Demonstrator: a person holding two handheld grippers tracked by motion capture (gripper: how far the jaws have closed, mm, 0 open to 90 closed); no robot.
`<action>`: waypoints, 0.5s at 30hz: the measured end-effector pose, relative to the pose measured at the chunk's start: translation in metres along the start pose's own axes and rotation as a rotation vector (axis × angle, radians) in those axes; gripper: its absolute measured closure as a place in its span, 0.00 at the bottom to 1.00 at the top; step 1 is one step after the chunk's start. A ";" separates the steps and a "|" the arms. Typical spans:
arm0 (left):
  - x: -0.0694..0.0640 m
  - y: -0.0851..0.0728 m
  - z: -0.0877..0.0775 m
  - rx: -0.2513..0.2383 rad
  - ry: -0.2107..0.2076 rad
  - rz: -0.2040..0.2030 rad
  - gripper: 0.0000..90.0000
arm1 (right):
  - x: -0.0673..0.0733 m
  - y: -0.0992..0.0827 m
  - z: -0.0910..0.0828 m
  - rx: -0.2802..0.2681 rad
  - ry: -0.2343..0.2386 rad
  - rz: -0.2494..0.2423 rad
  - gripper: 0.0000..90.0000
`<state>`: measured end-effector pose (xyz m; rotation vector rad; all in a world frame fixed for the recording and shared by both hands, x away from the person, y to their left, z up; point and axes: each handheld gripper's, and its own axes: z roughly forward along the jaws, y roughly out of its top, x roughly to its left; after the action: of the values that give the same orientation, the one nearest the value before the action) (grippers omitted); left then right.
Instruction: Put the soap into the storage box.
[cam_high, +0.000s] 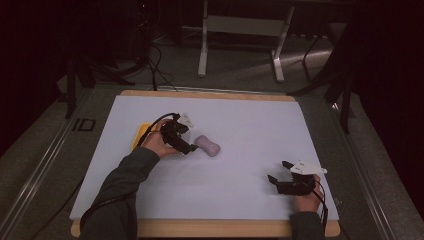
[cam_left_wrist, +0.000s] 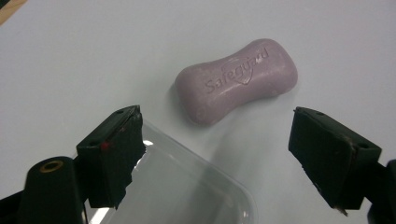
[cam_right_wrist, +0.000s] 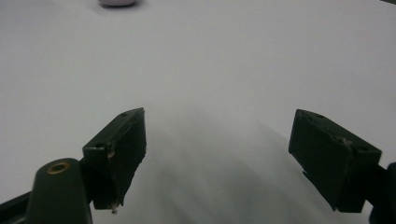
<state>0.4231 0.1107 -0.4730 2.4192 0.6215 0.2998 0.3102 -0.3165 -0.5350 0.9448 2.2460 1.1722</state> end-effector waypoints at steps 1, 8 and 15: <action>0.000 0.001 0.002 -0.002 -0.001 0.000 0.19 | 0.000 0.000 0.000 0.000 0.000 -0.001 0.21; -0.005 0.006 0.015 0.022 -0.006 0.009 0.15 | 0.000 0.000 0.000 0.004 0.003 -0.005 0.21; -0.005 0.010 0.025 0.045 0.011 -0.002 0.10 | 0.000 0.000 0.001 0.010 0.005 -0.007 0.21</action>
<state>0.4312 0.0881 -0.4867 2.4613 0.6420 0.3011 0.3104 -0.3157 -0.5351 0.9381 2.2592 1.1629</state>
